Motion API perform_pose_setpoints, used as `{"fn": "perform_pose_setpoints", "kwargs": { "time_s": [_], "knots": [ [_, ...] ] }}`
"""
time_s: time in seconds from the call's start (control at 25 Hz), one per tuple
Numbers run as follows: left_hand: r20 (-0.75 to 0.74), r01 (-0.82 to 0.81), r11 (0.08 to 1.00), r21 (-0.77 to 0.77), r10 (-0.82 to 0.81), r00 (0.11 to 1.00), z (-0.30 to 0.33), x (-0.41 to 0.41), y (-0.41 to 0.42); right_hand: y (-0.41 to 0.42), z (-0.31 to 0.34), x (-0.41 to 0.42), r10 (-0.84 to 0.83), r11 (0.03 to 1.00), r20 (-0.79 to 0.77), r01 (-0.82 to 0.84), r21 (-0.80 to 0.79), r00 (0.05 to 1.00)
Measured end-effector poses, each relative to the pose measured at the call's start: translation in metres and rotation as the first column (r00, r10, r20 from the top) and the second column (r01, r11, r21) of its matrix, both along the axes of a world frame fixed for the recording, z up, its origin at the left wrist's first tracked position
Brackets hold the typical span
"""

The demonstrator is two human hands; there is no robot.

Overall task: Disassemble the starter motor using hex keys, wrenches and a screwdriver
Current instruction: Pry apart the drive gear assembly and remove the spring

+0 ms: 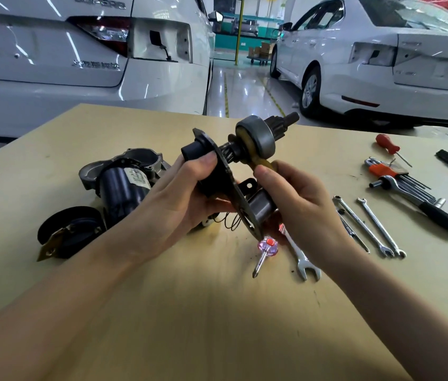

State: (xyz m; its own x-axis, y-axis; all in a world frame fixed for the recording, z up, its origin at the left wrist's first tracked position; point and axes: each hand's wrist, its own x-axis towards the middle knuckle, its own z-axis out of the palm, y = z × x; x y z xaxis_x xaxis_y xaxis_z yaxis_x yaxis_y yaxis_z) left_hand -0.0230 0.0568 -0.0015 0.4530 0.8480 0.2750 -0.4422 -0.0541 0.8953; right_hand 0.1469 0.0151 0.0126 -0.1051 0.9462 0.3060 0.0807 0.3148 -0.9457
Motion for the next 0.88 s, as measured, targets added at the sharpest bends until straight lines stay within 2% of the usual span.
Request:
{"fn": "perform_pose_setpoints", "kwargs": {
  "time_s": [0.08,0.24,0.44,0.52,0.68,0.8,0.88],
  "knots": [
    [0.029,0.01,0.999,-0.035,-0.009,1.0,0.004,0.003,-0.005,0.0,0.001,0.001,0.04,0.998,-0.014,-0.04,-0.046,0.999],
    [0.106,-0.004,0.976,-0.217,0.028,0.994,0.011,0.002,-0.009,0.0,0.005,0.009,0.09,0.991,0.033,-0.087,-0.103,0.995],
    [0.154,-0.032,0.973,-0.227,0.068,0.986,0.016,0.003,-0.011,-0.01,0.004,0.007,0.146,0.988,0.168,-0.136,-0.072,0.975],
    [0.202,-0.051,0.971,-0.235,0.1,0.974,0.017,0.001,-0.009,-0.012,0.004,0.006,0.114,0.993,0.209,-0.113,-0.019,0.971],
    [0.253,-0.054,0.977,-0.209,0.107,0.962,0.02,-0.005,-0.004,-0.005,0.009,0.019,0.004,0.996,-0.002,-0.004,-0.094,1.0],
    [0.237,-0.074,0.973,-0.219,0.126,0.963,0.017,-0.004,-0.005,0.002,0.007,0.026,-0.135,0.97,0.067,0.145,-0.195,0.989],
    [0.223,-0.078,0.971,-0.226,0.13,0.966,0.015,-0.004,-0.006,0.005,0.006,0.026,-0.171,0.946,0.152,0.206,-0.251,0.973]
  ]
}}
